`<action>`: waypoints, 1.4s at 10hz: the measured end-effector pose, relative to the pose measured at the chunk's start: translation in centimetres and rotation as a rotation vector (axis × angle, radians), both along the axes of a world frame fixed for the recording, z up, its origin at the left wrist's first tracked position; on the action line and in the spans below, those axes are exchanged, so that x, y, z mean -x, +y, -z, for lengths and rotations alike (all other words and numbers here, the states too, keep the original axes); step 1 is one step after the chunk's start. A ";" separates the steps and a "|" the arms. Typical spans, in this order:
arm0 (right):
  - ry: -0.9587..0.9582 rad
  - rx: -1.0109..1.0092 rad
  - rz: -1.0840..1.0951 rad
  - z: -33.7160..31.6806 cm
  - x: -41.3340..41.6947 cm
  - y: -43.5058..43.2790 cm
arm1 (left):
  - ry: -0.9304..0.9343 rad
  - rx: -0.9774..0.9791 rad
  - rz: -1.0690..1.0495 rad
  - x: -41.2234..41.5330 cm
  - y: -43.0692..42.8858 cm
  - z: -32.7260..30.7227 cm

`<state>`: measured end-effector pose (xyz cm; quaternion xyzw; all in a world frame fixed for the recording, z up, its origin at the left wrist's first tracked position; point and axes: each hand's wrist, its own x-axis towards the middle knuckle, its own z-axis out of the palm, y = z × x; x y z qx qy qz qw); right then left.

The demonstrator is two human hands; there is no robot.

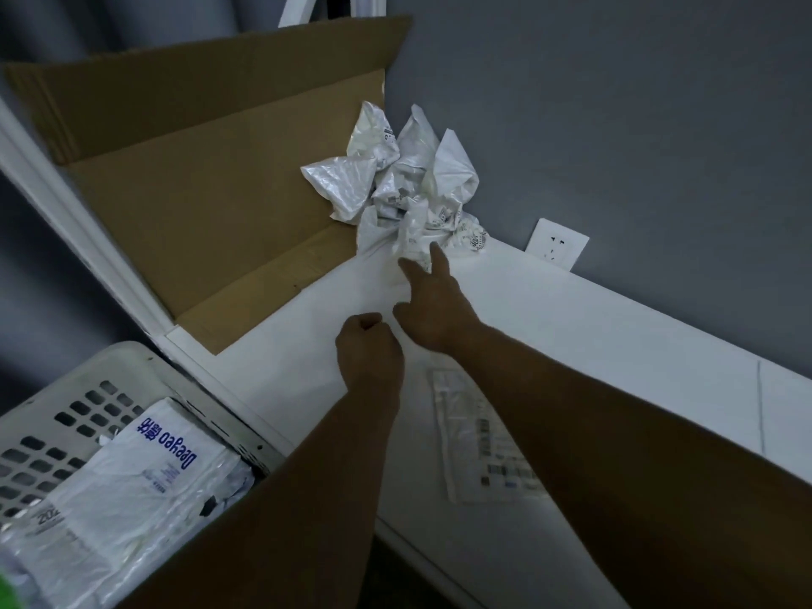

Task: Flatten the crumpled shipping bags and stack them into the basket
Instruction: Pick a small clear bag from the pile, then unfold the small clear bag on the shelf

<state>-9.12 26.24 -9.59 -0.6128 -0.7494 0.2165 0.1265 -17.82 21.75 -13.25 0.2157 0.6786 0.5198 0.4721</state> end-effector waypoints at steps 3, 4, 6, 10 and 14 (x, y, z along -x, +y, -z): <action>-0.024 0.157 0.093 1.2 1.7 5.5 | -0.149 -0.005 0.007 0.9 0.4 0.7; 0.015 0.034 0.079 0.9 1.6 4.6 | -0.083 -0.032 0.029 1.5 0.8 0.8; 0.136 -0.244 0.129 -0.8 0.6 -1.3 | -0.080 -0.052 -0.028 1.8 0.3 -1.6; 0.866 -0.047 0.346 -5.9 0.2 -11.1 | -0.177 -0.065 0.110 1.2 -7.1 -8.2; 0.898 0.166 0.265 -6.5 -2.9 -11.9 | -0.109 -0.158 0.182 -0.6 -7.3 -9.2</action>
